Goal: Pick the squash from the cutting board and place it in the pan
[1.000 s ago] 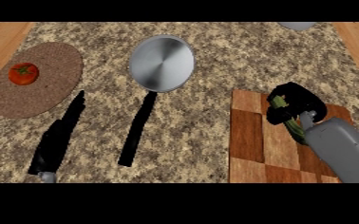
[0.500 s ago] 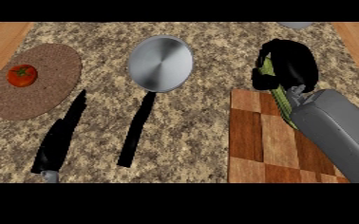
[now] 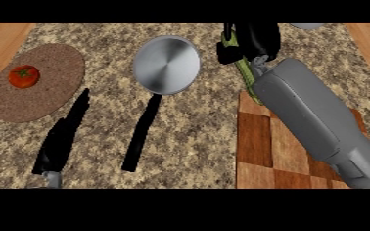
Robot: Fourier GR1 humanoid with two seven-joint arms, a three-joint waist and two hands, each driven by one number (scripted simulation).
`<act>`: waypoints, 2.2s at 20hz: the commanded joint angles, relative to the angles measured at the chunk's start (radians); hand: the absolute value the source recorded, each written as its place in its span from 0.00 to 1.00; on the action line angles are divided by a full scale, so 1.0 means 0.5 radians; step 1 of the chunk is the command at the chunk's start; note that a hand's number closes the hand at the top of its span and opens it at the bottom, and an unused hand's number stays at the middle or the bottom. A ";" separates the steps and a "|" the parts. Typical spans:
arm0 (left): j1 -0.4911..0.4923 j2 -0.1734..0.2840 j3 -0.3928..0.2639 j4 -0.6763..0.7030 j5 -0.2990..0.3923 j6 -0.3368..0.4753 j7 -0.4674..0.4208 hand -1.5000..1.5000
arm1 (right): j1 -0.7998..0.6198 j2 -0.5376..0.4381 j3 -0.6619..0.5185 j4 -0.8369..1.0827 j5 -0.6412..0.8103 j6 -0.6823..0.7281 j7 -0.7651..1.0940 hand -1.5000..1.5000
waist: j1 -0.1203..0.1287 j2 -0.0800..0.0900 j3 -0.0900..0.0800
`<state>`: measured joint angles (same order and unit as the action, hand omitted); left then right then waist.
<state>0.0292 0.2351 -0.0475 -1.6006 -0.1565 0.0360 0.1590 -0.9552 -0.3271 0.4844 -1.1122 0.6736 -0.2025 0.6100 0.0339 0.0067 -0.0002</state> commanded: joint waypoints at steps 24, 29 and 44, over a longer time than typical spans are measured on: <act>-0.166 -0.082 -0.126 0.027 -0.044 -0.082 -0.047 0.50 | -0.558 0.654 -0.633 1.638 -0.649 -0.060 -0.567 0.00 | 0.269 0.102 0.002; -0.202 -0.061 -0.129 -0.005 -0.053 -0.101 0.011 0.50 | -0.502 0.654 -0.781 1.622 -0.887 -0.163 -0.714 0.00 | 0.316 0.099 0.006; -0.110 -0.007 -0.010 0.028 -0.030 -0.076 -0.020 0.50 | -0.467 0.611 -1.247 1.585 -1.207 -1.017 -1.300 0.00 | 0.136 0.066 0.003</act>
<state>-0.0401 0.2096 -0.0869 -1.5908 -0.1829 -0.0004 0.1552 -1.2161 -0.0069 -0.0740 -0.3265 0.1103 -0.6385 0.0256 0.1300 0.0445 0.0013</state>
